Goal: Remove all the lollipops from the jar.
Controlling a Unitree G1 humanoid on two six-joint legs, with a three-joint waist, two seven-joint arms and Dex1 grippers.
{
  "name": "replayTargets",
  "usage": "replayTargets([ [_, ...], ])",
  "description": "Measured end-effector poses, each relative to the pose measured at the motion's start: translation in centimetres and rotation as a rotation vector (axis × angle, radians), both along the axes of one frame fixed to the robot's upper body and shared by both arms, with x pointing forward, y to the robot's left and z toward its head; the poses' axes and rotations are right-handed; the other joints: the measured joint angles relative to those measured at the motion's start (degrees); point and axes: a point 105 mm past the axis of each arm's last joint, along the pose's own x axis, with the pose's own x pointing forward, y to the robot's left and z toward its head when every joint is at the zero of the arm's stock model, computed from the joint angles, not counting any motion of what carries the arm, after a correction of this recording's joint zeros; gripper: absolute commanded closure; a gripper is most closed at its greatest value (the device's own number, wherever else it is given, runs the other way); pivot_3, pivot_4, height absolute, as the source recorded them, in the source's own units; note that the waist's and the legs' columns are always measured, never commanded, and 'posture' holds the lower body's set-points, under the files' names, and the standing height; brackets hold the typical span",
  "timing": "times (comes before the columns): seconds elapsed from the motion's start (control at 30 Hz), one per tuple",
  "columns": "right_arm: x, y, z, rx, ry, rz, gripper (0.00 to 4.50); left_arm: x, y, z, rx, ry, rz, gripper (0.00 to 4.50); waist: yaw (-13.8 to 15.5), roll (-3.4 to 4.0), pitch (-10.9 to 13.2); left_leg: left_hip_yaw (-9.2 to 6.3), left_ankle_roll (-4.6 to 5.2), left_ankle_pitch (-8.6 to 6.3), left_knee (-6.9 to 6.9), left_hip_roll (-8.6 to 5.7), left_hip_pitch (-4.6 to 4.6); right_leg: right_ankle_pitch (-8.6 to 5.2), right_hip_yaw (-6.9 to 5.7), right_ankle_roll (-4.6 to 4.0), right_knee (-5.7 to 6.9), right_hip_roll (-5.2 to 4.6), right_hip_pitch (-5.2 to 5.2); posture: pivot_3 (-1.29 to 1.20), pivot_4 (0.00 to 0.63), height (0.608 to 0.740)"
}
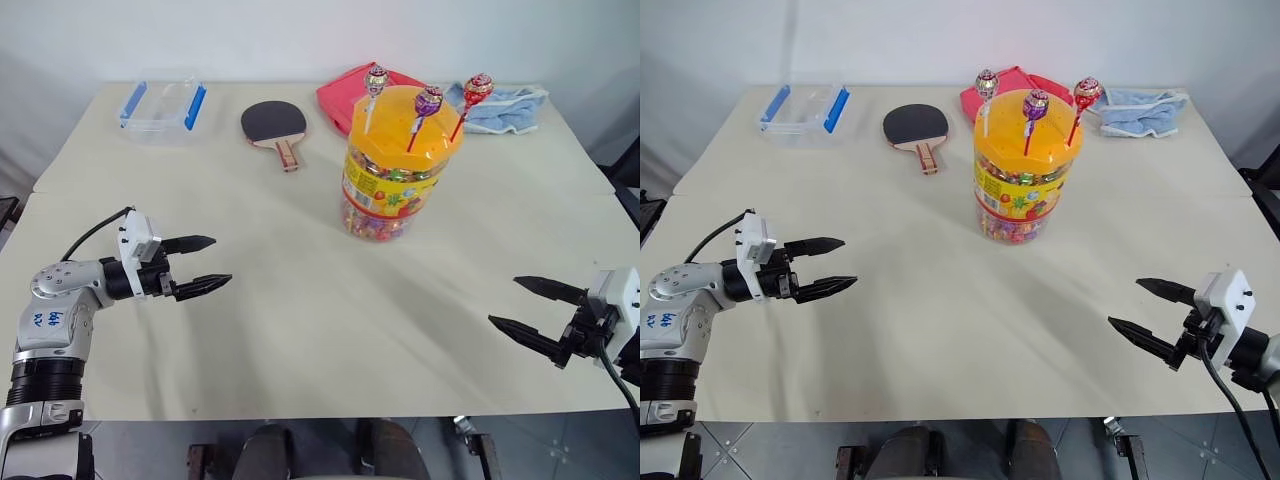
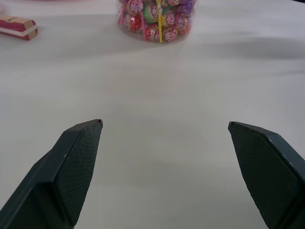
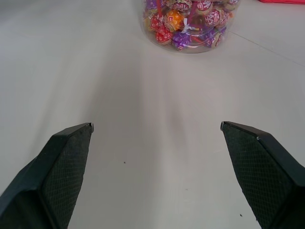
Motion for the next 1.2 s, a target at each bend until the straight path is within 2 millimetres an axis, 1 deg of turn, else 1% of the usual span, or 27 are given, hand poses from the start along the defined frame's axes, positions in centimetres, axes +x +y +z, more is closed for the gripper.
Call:
replayTargets([
  [0.17,0.1,0.1,0.2,0.002,-0.007,0.002,0.0,0.6,-0.1,0.8,-0.002,-0.026,0.026,0.01,0.0,0.0,0.0,0.0,0.02,-0.01,0.21,0.0,-0.02,0.0,0.04,0.0,0.15,-0.01,0.0,0.0,0.15,0.74],
  [0.27,0.2,0.0,0.2,0.008,-0.001,-0.001,0.0,0.5,-0.6,1.2,0.005,-0.019,0.021,0.01,0.0,0.0,0.0,0.0,0.04,-0.02,0.31,0.0,-0.03,0.0,0.08,0.0,0.24,-0.01,0.0,0.0,0.15,0.74],
  [0.37,0.1,0.1,0.6,0.021,-0.011,0.001,0.0,0.1,-1.5,2.3,0.002,-0.039,-0.036,0.01,0.1,0.0,0.0,0.0,0.05,-0.03,0.43,0.0,-0.03,0.0,0.12,0.0,0.36,-0.01,0.0,0.0,0.15,0.74],
  [0.43,0.2,0.2,1.1,0.02,-0.017,0.01,0.0,0.2,-2.3,3.5,0.002,-0.068,-0.079,0.01,0.1,0.0,0.0,-0.02,0.06,-0.04,0.58,0.0,-0.05,0.01,0.14,-0.01,0.48,-0.02,0.0,0.0,0.15,0.74],
  [0.53,0.4,0.7,2.3,0.017,-0.054,0.034,0.0,1.2,-3.9,6.6,0.013,-0.148,-0.136,0.01,0.3,-0.03,0.0,-0.03,0.09,-0.05,0.74,0.0,-0.05,0.04,0.17,-0.04,0.6,-0.03,0.02,0.0,0.15,0.74],
  [0.57,0.4,0.9,2.9,0.023,-0.065,0.046,0.0,1.6,-4.7,7.9,0.023,-0.183,-0.159,0.01,0.3,-0.04,0.0,-0.03,0.09,-0.05,0.76,-0.01,-0.04,0.05,0.18,-0.04,0.62,-0.03,0.04,0.0,0.15,0.74],
  [0.6,0.4,1.0,3.3,0.021,-0.078,0.054,0.0,1.7,-5.4,8.7,0.03,-0.208,-0.181,0.01,0.2,-0.04,0.0,-0.02,0.09,-0.05,0.75,-0.01,-0.02,0.05,0.21,-0.04,0.61,-0.02,0.04,0.0,0.15,0.74],
  [0.67,0.3,1.2,3.9,0.025,-0.091,0.065,0.0,2.1,-7.1,9.9,0.014,-0.252,-0.236,0.01,0.2,-0.03,0.0,0.0,0.1,-0.05,0.75,-0.02,-0.02,0.05,0.22,-0.04,0.61,-0.02,0.03,0.0,0.15,0.74],
  [0.77,0.3,1.9,4.9,0.03,-0.118,0.094,0.0,3.3,-9.9,11.2,-0.058,-0.294,-0.3,0.01,0.2,-0.07,0.0,0.0,0.12,-0.04,0.8,-0.02,-0.06,0.06,0.21,-0.02,0.62,-0.01,0.02,0.0,0.15,0.74],
  [0.83,0.4,2.3,5.6,0.037,-0.141,0.109,0.0,4.1,-11.4,12.4,-0.109,-0.317,-0.319,0.01,0.2,-0.1,0.0,0.0,0.12,-0.04,0.8,-0.02,-0.07,0.06,0.2,-0.02,0.61,-0.01,0.02,0.0,0.15,0.74],
  [0.97,0.8,3.4,7.7,0.073,-0.219,0.124,0.0,5.2,-14.4,13.9,-0.177,-0.339,-0.37,0.01,0.1,-0.11,0.1,0.02,0.13,-0.04,0.79,-0.03,-0.07,0.07,0.2,-0.01,0.59,-0.01,0.02,0.0,0.15,0.74],
  [1.0,0.8,3.8,8.3,0.087,-0.243,0.13,0.0,5.6,-15.2,13.9,-0.186,-0.337,-0.373,0.01,0.1,-0.13,0.1,0.02,0.13,-0.04,0.8,-0.03,-0.07,0.07,0.2,-0.01,0.58,-0.01,0.01,0.0,0.15,0.74],
  [1.1,0.9,4.4,9.3,0.125,-0.273,0.131,0.0,6.5,-16.4,14.0,-0.205,-0.317,-0.364,0.01,0.1,-0.19,0.1,0.02,0.13,-0.04,0.79,-0.03,-0.1,0.07,0.19,-0.01,0.56,0.0,0.0,0.0,0.15,0.74],
  [1.2,1.0,4.4,10.0,0.172,-0.303,0.106,0.0,7.4,-17.8,14.0,-0.22,-0.297,-0.359,0.01,0.1,-0.2,0.1,0.02,0.15,-0.04,0.79,-0.05,-0.13,0.08,0.19,0.02,0.53,-0.01,0.0,0.0,0.15,0.74],
])
